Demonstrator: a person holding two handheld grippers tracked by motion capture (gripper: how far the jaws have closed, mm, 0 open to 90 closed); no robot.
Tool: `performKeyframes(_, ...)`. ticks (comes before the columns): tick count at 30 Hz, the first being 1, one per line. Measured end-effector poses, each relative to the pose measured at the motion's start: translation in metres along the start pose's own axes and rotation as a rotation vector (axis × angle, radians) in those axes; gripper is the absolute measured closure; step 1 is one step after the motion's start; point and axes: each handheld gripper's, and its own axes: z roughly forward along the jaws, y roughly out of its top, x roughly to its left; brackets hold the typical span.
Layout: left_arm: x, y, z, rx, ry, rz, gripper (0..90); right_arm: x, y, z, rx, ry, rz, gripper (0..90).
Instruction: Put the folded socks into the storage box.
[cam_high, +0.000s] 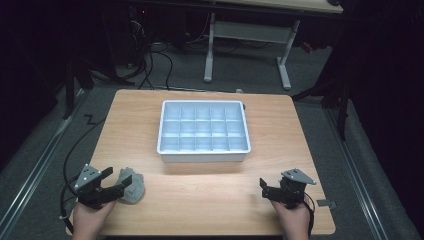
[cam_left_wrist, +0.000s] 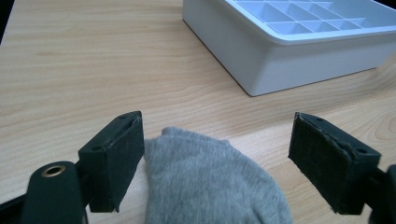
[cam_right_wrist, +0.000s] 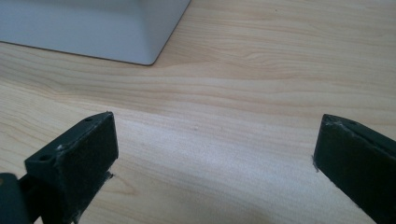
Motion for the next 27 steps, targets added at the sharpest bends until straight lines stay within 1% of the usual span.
performKeyframes(2,-0.001,-0.001,0.003,0.003,-0.003,0.001,18.9,-0.001,-0.003,-0.002,0.001,-0.006,0.007,0.0)
performKeyframes(4,-0.002,-0.002,0.006,0.009,-0.006,0.008,18.9,-0.003,-0.006,-0.006,-0.004,-0.001,0.019,0.0)
performKeyframes(5,-0.002,-0.002,0.007,0.007,-0.010,0.003,19.2,-0.004,-0.007,-0.008,-0.007,-0.003,0.024,0.0)
performKeyframes(7,-0.002,-0.001,0.008,0.005,-0.018,0.002,20.4,-0.006,-0.008,-0.011,-0.020,-0.011,0.021,0.0)
performKeyframes(10,-0.002,-0.001,0.009,0.001,-0.017,0.004,22.1,-0.008,-0.010,-0.014,-0.026,-0.021,0.022,0.0)
performKeyframes(14,-0.001,0.001,0.009,-0.002,-0.013,0.004,22.5,-0.010,-0.013,-0.013,-0.018,-0.008,0.029,0.0)
performKeyframes(15,0.000,0.003,0.009,-0.012,-0.011,-0.005,22.3,-0.010,-0.014,-0.012,-0.016,-0.005,0.029,0.0)
performKeyframes(18,0.001,0.003,0.009,-0.009,-0.006,-0.006,22.2,-0.009,-0.014,-0.011,-0.010,-0.005,0.026,0.3)
performKeyframes(21,0.003,0.002,0.010,0.003,0.000,0.002,21.9,-0.007,-0.014,-0.011,-0.003,-0.008,0.020,0.6)
performKeyframes(23,0.003,0.002,0.010,-0.003,0.004,-0.005,21.7,-0.007,-0.014,-0.010,-0.006,-0.006,0.006,1.1)
performKeyframes(25,0.002,0.002,0.010,-0.010,0.013,-0.001,21.6,-0.007,-0.014,-0.010,-0.011,-0.013,-0.004,1.2)
performKeyframes(27,0.001,0.003,0.009,-0.013,0.020,-0.011,20.7,-0.008,-0.013,-0.009,-0.015,-0.003,-0.002,1.2)
